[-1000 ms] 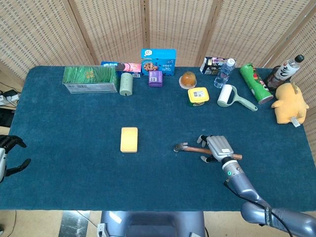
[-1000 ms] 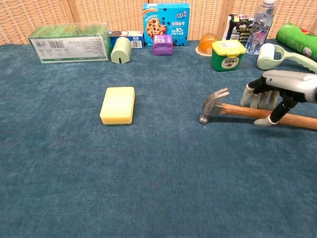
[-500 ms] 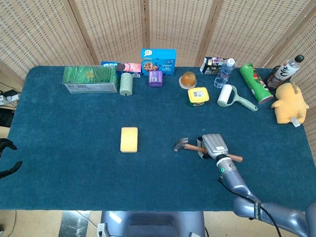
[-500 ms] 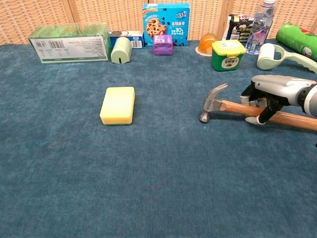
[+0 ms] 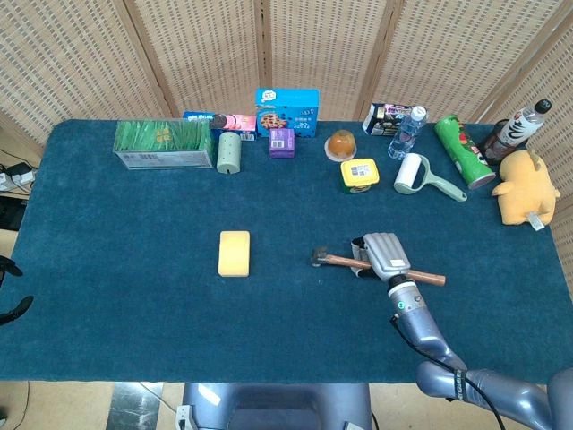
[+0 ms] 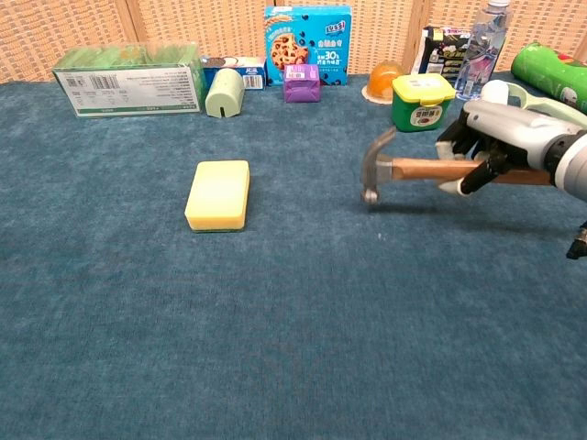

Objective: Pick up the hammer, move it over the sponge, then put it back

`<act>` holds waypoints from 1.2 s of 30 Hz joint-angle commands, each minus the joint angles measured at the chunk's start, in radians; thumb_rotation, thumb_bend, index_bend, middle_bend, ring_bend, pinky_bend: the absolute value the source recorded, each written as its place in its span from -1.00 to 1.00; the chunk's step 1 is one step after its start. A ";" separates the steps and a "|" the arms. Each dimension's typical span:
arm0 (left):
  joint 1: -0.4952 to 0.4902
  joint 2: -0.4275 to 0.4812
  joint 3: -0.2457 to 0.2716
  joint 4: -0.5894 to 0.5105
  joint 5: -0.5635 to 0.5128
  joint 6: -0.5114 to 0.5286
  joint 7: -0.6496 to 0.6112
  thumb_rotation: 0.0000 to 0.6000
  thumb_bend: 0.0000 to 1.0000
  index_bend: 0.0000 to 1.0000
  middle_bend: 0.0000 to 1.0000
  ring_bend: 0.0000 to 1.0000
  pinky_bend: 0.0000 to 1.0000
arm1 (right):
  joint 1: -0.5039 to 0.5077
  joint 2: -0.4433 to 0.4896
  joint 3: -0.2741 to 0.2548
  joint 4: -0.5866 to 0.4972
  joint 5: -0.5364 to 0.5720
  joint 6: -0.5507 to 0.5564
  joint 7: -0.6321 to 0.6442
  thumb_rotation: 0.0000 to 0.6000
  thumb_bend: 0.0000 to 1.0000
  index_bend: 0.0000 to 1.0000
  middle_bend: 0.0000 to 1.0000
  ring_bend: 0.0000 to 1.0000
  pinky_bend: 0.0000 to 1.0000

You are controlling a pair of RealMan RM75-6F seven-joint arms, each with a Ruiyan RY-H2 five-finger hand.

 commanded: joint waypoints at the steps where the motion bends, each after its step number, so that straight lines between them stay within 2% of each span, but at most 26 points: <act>1: 0.001 0.000 0.000 -0.002 0.002 0.001 0.002 1.00 -0.55 -0.10 -0.27 -0.47 -0.63 | -0.020 -0.012 0.017 0.004 -0.084 0.049 0.136 1.00 -0.17 0.78 1.00 1.00 0.96; 4: 0.001 -0.002 0.002 -0.006 0.006 0.002 0.006 1.00 -0.55 -0.10 -0.27 -0.47 -0.63 | -0.016 -0.006 0.035 -0.020 -0.106 0.040 0.229 1.00 -0.17 0.79 1.00 1.00 1.00; 9: -0.001 -0.003 0.002 -0.010 0.012 0.000 0.015 1.00 -0.55 -0.10 -0.27 -0.47 -0.63 | 0.003 0.003 0.071 -0.082 -0.098 0.008 0.305 1.00 -0.17 0.79 1.00 1.00 1.00; 17: 0.000 0.001 0.002 -0.015 0.019 0.006 0.022 1.00 -0.55 -0.10 -0.27 -0.47 -0.63 | 0.064 -0.052 0.107 -0.103 -0.074 -0.005 0.224 1.00 -0.17 0.80 1.00 1.00 1.00; 25: 0.010 0.004 0.005 0.003 0.006 0.002 0.006 1.00 -0.55 -0.10 -0.27 -0.47 -0.63 | 0.138 -0.171 0.143 -0.019 -0.009 -0.009 0.117 1.00 -0.17 0.79 1.00 1.00 1.00; 36: 0.024 0.006 0.010 0.017 -0.002 0.008 -0.004 1.00 -0.55 -0.10 -0.27 -0.47 -0.63 | 0.187 -0.279 0.138 0.126 0.013 -0.014 0.058 1.00 -0.17 0.79 1.00 1.00 1.00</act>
